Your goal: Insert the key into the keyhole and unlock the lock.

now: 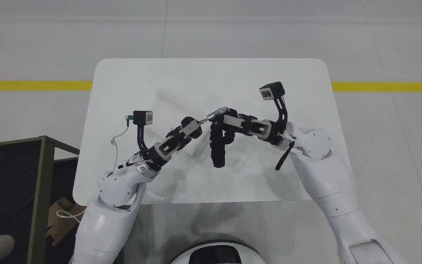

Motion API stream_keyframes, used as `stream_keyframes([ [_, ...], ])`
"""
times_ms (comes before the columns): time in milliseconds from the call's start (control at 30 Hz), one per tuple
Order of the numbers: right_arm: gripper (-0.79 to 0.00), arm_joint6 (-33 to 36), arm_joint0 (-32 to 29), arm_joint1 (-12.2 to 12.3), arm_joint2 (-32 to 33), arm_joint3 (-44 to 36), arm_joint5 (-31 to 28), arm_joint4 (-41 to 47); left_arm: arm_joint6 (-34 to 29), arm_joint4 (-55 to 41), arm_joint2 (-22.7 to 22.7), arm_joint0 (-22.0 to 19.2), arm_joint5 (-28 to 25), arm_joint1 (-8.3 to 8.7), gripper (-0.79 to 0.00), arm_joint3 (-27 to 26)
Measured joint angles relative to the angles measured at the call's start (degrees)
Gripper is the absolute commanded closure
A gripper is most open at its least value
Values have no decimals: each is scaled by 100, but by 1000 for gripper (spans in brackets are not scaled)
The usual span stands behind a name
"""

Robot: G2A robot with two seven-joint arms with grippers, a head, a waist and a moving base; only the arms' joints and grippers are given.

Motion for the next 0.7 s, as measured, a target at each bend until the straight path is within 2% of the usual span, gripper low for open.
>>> stream_keyframes([
  [300,0,-152,-63,-13,-48,-23,86,209,20,-136,29,58,-130,-3,0,39],
  [700,0,-42,-111,12,-58,-150,37,2,-50,-206,-56,76,-31,18,0,25],
])
